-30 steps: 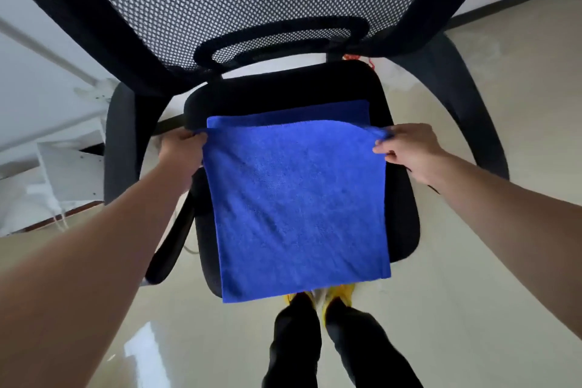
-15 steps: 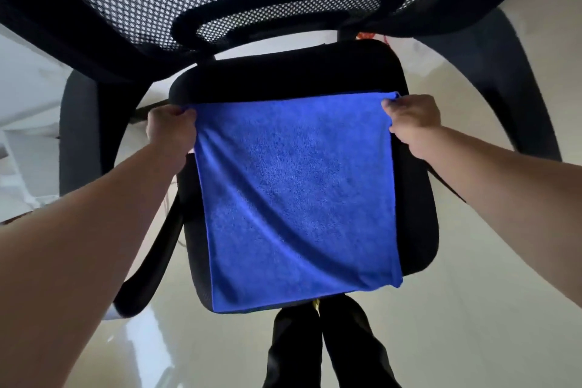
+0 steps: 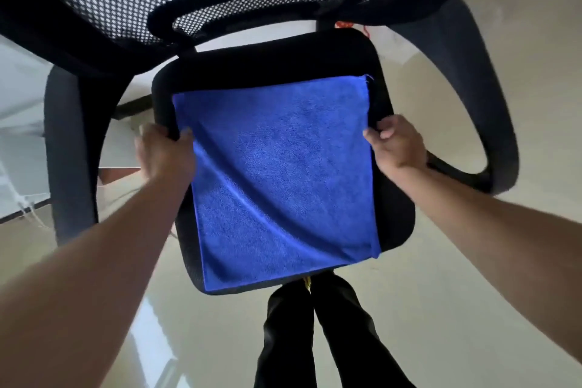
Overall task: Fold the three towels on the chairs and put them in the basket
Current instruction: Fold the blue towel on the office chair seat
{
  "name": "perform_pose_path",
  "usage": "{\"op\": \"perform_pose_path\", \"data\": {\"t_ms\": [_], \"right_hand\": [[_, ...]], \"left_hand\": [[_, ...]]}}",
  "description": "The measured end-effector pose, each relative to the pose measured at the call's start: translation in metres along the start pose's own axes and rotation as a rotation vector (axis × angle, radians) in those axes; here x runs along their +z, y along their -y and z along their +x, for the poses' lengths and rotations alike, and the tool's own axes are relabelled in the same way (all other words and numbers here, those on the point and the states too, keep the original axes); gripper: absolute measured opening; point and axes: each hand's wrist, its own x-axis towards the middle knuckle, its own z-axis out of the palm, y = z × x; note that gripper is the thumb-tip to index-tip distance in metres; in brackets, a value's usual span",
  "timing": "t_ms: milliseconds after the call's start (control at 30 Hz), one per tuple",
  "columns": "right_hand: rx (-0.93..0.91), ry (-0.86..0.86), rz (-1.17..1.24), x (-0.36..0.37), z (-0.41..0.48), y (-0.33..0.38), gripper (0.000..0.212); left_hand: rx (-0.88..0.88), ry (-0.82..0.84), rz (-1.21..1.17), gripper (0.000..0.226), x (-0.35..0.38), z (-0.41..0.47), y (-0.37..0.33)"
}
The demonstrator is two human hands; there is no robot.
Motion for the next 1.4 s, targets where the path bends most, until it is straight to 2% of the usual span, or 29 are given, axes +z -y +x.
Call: {"op": "perform_pose_path", "data": {"t_ms": [100, 233, 300, 367, 433, 533, 600, 700, 833, 900, 1000, 1100, 1233, 1333, 1400], "right_hand": [[0.091, 0.098, -0.009, 0.002, -0.070, -0.041, 0.019], [0.176, 0.234, -0.149, 0.020, -0.139, -0.091, 0.034], [0.206, 0.227, -0.239, 0.026, -0.150, -0.102, 0.036], [0.230, 0.205, -0.224, 0.030, -0.151, -0.108, 0.026], [0.259, 0.209, -0.111, 0.032, -0.148, -0.114, 0.024], [0.481, 0.139, 0.396, 0.027, -0.141, -0.126, 0.018], [0.650, 0.198, 0.663, 0.016, -0.138, -0.129, 0.018], [0.702, 0.400, 0.820, 0.002, -0.134, -0.132, 0.018], [0.746, 0.552, 0.884, -0.007, -0.129, -0.133, 0.028], [0.760, 0.655, 0.931, -0.010, -0.130, -0.134, 0.019], [0.769, 0.744, 0.972, -0.006, -0.129, -0.137, 0.015], [0.773, 0.604, 0.969, -0.001, -0.126, -0.139, 0.015], [0.704, 0.379, 0.904, 0.003, -0.123, -0.146, 0.015], [0.755, 0.384, 0.977, 0.000, -0.120, -0.149, 0.028], [0.853, 0.507, 1.066, -0.001, -0.118, -0.147, 0.040]], "left_hand": [[0.056, 0.067, 0.072, 0.025, -0.005, -0.064, 0.029], [0.005, 0.296, 0.212, 0.011, 0.004, -0.131, 0.072], [0.012, 0.356, 0.269, 0.012, 0.010, -0.150, 0.091], [0.021, 0.347, 0.260, 0.012, 0.014, -0.160, 0.101], [0.030, 0.337, 0.257, 0.014, 0.017, -0.160, 0.105], [0.030, 0.358, 0.291, 0.018, 0.020, -0.155, 0.106], [0.021, 0.360, 0.291, 0.020, 0.021, -0.154, 0.104], [0.024, 0.331, 0.261, 0.018, 0.021, -0.157, 0.105], [-0.004, 0.217, 0.151, 0.022, 0.014, -0.173, 0.109], [-0.071, 0.146, 0.110, 0.030, 0.008, -0.181, 0.115], [-0.317, 0.067, 0.033, 0.042, -0.001, -0.186, 0.129], [-0.554, 0.122, -0.184, 0.036, -0.006, -0.188, 0.137], [-0.663, 0.201, -0.454, 0.021, -0.013, -0.193, 0.145], [-0.731, 0.263, -0.586, 0.016, -0.016, -0.199, 0.142], [-0.758, 0.268, -0.676, 0.018, -0.014, -0.200, 0.138]]}}
